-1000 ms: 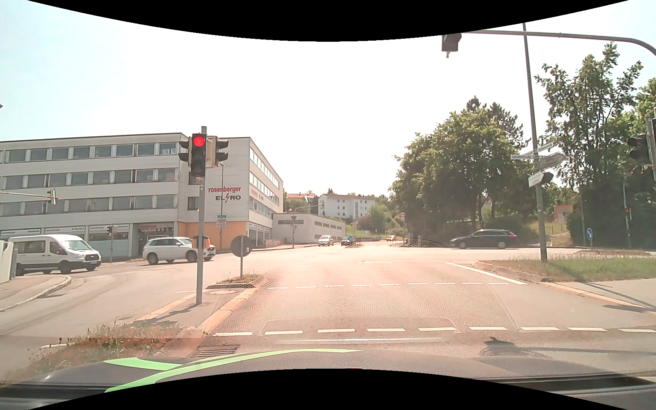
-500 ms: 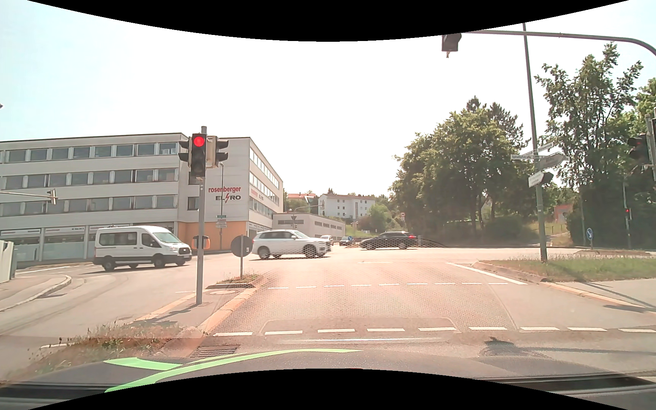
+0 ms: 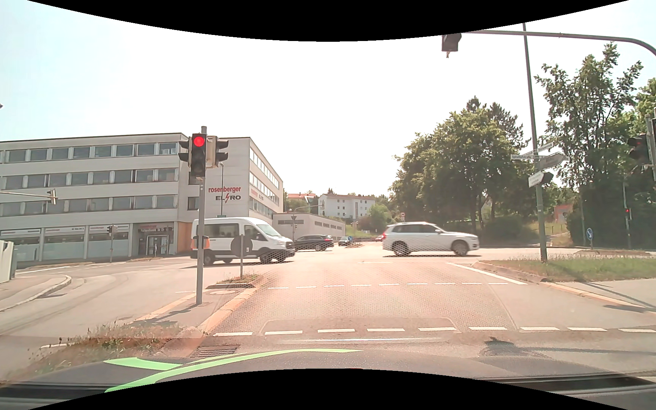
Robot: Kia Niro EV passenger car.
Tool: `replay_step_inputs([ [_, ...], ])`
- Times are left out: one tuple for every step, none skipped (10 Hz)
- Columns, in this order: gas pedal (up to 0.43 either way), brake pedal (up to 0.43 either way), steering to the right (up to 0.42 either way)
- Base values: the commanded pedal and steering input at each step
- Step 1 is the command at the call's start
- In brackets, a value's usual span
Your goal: Follow the waypoints while adhering to traffic rules and regulations
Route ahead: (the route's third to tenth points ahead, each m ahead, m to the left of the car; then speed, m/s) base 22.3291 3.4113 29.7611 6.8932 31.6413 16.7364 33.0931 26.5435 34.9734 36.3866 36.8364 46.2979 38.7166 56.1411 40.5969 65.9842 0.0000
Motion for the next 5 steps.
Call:
replay_step_inputs([
  [0.000,0.372,-0.008],
  [0.000,0.372,-0.008],
  [0.000,0.372,-0.008],
  [0.000,0.372,-0.008],
  [0.000,0.372,-0.008],
])
